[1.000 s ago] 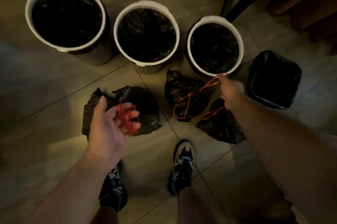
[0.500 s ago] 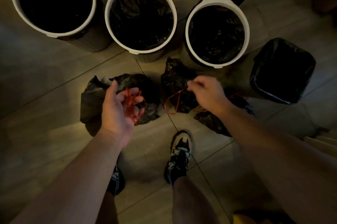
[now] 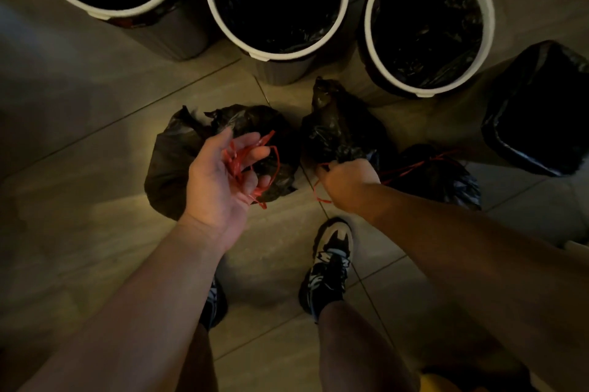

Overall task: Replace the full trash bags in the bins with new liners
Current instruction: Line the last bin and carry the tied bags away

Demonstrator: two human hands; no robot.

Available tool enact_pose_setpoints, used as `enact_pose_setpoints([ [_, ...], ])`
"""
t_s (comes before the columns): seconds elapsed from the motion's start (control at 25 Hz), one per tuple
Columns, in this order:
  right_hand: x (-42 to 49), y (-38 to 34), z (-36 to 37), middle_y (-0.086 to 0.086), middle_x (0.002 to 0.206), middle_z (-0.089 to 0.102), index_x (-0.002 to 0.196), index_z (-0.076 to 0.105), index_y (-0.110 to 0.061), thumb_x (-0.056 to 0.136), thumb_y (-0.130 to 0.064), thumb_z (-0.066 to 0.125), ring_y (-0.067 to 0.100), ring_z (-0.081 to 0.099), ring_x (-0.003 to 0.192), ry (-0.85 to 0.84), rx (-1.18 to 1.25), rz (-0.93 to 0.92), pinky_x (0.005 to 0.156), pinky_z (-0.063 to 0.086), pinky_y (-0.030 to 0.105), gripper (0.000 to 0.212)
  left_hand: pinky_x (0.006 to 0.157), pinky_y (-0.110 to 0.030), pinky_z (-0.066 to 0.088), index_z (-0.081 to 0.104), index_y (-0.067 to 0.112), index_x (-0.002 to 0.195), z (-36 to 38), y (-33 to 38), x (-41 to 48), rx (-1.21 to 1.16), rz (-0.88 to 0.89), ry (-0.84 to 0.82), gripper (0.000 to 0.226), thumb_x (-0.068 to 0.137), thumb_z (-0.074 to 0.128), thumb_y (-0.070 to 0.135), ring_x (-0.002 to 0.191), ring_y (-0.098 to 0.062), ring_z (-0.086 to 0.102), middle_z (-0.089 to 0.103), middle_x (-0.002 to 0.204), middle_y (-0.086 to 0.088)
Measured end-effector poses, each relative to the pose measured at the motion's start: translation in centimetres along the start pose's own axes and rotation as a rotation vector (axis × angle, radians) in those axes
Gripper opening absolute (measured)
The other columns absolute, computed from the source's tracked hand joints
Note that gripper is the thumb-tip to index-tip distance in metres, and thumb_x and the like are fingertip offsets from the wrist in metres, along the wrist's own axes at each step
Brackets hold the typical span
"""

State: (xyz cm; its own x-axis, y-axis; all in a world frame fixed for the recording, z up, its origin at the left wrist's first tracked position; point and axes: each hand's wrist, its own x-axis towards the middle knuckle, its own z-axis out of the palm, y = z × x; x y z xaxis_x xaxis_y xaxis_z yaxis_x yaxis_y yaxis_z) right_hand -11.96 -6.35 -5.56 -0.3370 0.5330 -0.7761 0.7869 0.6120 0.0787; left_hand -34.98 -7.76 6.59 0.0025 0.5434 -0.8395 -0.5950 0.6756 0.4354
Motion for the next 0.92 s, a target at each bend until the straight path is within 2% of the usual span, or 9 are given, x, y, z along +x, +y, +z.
enact_pose_setpoints([
  [0.12,1.8,-1.3,0.3,0.003,0.114,0.074,0.122,0.071,-0.019,0.100,-0.017,0.053,0.027,0.070,0.100,-0.081,-0.027,0.069,0.070,0.038,0.039,0.029,0.067,-0.030,0.050,0.072,0.008,0.121,-1.0,0.0,0.2,-0.011,0.011,-0.031,0.049,0.101,0.055,0.049,0.047,-0.009,0.044,0.073,0.091,-0.001],
  [0.28,4.2,-2.2,0.9,0.001,0.117,0.073,0.120,0.073,-0.020,0.102,-0.017,0.053,0.025,0.069,0.104,-0.220,0.001,0.166,0.074,0.044,0.036,0.027,0.061,-0.028,0.049,0.070,0.005,0.124,-2.0,0.1,0.4,-0.050,0.040,-0.046,0.051,0.101,0.055,0.047,0.043,-0.008,0.041,0.073,0.089,-0.001],
  [0.4,4.7,-2.1,1.3,0.002,0.119,0.072,0.119,0.074,-0.020,0.101,-0.014,0.054,0.026,0.068,0.106,-0.201,0.009,0.155,0.072,0.041,0.037,0.028,0.059,-0.025,0.049,0.072,0.006,0.121,-2.7,0.0,0.6,-0.041,0.049,-0.056,0.048,0.101,0.055,0.046,0.042,-0.007,0.041,0.073,0.089,0.000],
  [0.52,4.0,-1.7,1.3,0.003,0.117,0.071,0.117,0.072,-0.023,0.099,-0.016,0.053,0.029,0.068,0.105,-0.094,0.078,0.143,0.072,0.042,0.040,0.028,0.059,-0.025,0.049,0.072,0.008,0.119,-3.0,-0.6,0.6,-0.027,0.049,-0.030,0.042,0.103,0.055,0.043,0.041,-0.007,0.040,0.073,0.088,0.000],
  [0.64,1.8,-0.3,-0.9,0.003,0.096,0.068,0.099,0.070,-0.024,0.095,-0.032,0.061,0.028,0.069,0.092,0.007,0.655,0.261,0.067,0.048,0.035,0.013,0.061,-0.027,0.052,0.073,0.012,0.113,-2.6,-1.1,-0.1,-0.005,0.049,0.012,0.030,0.102,0.058,0.035,0.045,-0.008,0.044,0.075,0.086,-0.001],
  [0.68,0.6,0.5,-1.9,0.001,0.087,0.066,0.087,0.069,-0.024,0.095,-0.035,0.063,0.024,0.069,0.085,0.050,0.897,0.285,0.064,0.049,0.033,0.015,0.063,-0.028,0.053,0.073,0.015,0.109,-2.3,-1.2,-0.5,0.002,0.059,0.013,0.021,0.100,0.062,0.032,0.048,-0.009,0.047,0.074,0.085,-0.001],
  [0.76,-2.1,1.8,-4.0,-0.001,0.074,0.064,0.070,0.063,-0.021,0.095,-0.036,0.067,0.015,0.065,0.070,0.156,1.169,0.310,0.059,0.048,0.030,0.029,0.068,-0.032,0.055,0.068,0.021,0.100,-1.9,-1.2,-1.2,0.002,0.090,0.025,0.009,0.091,0.070,0.023,0.052,-0.011,0.053,0.070,0.079,-0.001],
  [0.84,-5.2,2.9,-5.9,-0.006,0.061,0.061,0.067,0.064,-0.017,0.095,-0.035,0.070,0.007,0.062,0.055,0.219,1.341,0.379,0.051,0.048,0.025,0.034,0.069,-0.036,0.058,0.062,0.023,0.101,-1.2,-0.7,-1.9,-0.017,0.133,0.061,0.020,0.086,0.074,0.016,0.058,-0.012,0.062,0.068,0.074,0.000],
  [0.92,-7.9,3.7,-7.6,-0.010,0.053,0.060,0.066,0.066,-0.017,0.094,-0.032,0.072,0.001,0.058,0.049,0.270,1.513,0.428,0.045,0.045,0.016,0.033,0.065,-0.035,0.059,0.056,0.024,0.116,-0.1,0.0,-2.8,-0.005,0.171,0.084,0.033,0.089,0.073,0.020,0.060,-0.014,0.065,0.068,0.070,0.001],
])
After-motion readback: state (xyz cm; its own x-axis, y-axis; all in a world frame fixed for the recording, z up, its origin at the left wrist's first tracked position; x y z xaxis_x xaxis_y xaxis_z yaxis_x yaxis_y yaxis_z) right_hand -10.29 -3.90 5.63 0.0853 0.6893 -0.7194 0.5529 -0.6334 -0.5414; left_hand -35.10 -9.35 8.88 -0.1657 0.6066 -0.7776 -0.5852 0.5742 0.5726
